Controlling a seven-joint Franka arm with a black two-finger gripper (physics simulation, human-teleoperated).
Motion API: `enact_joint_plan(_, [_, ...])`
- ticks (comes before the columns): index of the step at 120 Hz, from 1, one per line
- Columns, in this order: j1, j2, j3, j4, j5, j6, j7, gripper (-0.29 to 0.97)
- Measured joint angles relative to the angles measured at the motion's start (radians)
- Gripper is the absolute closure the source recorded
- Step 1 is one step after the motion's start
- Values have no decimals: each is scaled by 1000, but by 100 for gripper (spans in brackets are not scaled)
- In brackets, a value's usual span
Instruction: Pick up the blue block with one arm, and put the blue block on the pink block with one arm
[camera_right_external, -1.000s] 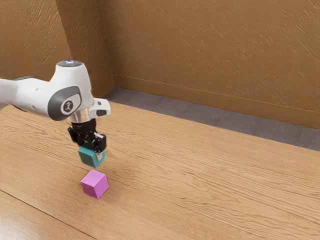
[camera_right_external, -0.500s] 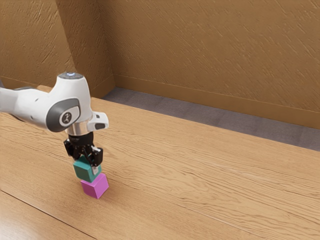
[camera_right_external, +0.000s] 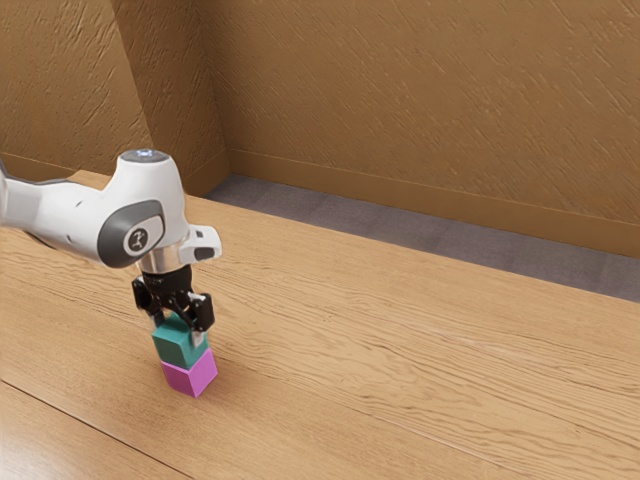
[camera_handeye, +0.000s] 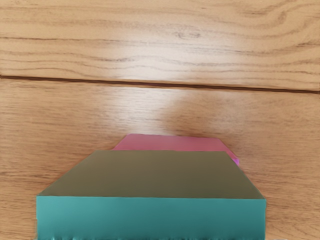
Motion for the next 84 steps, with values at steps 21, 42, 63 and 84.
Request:
enact_joint_plan(21, [3, -104, -3, 6, -3, -24, 4, 6])
enact_joint_plan(42, [-12, -191, -30, 238, -32, -185, 5, 2])
enact_joint_plan(63, [-122, -169, 129, 506, -26, -378, 6, 1])
enact_joint_plan(84, [-135, -164, 163, 596, -5, -494, 8, 0])
